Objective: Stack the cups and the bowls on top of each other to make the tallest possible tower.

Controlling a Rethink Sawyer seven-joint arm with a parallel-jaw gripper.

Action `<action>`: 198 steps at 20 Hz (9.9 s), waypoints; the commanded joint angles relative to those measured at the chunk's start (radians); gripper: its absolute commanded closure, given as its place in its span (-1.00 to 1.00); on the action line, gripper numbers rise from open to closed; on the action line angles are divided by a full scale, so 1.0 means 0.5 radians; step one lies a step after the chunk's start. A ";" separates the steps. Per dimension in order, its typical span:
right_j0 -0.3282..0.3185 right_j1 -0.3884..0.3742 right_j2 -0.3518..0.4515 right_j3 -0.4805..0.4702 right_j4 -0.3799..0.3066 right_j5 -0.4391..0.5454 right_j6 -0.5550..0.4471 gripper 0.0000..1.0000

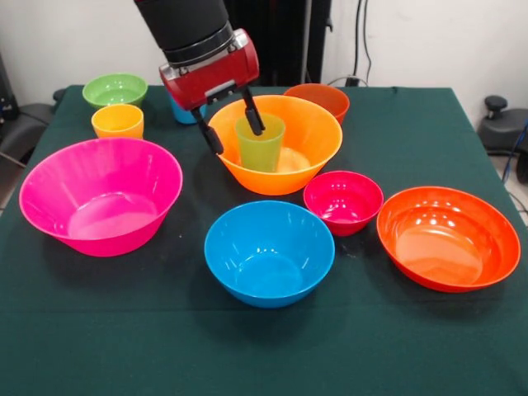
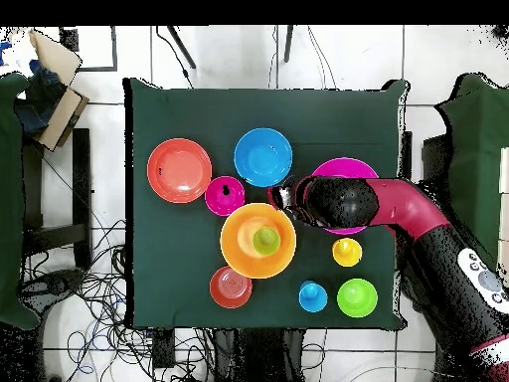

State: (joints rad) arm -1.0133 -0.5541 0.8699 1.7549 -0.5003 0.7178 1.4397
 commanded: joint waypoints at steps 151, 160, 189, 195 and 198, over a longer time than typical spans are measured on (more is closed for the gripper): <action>0.411 0.192 -0.215 -1.074 0.117 0.788 -0.256 -1.00; 0.329 -0.017 -0.182 -0.907 0.240 0.945 -0.239 -1.00; 0.287 0.228 -0.249 -0.649 -0.084 0.244 -0.248 -1.00; 0.296 0.319 -0.246 -0.728 -0.125 0.207 -0.293 -1.00; 0.306 0.382 -0.241 -0.788 -0.156 0.188 -0.322 -1.00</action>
State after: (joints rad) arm -0.9086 -0.4563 0.7879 1.3886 -0.4811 0.8755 1.4400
